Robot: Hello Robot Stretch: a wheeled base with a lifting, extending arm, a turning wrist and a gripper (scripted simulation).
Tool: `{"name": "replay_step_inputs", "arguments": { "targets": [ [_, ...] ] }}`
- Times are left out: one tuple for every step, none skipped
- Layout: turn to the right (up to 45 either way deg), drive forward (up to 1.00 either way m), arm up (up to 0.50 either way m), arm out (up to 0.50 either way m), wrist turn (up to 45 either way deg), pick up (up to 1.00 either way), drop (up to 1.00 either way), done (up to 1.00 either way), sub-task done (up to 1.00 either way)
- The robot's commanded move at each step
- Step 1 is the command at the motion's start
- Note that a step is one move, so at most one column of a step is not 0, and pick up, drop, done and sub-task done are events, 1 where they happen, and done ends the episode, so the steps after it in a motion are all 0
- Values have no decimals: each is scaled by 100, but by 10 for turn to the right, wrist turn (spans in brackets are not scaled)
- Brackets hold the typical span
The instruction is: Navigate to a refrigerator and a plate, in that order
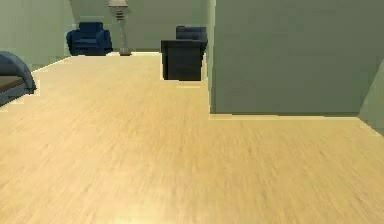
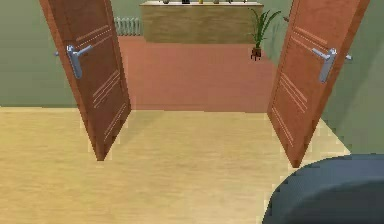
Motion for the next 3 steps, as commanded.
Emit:
{"name": "replay_step_inputs", "arguments": {
  "targets": [
    [0, 10, 0, 0, 0, 0, 0, 0, 0],
    [-450, 0, 0, 0, 0, 0, 0, 0, 0],
    [-390, 0, 0, 0, 0, 0, 0, 0, 0]
  ]
}}
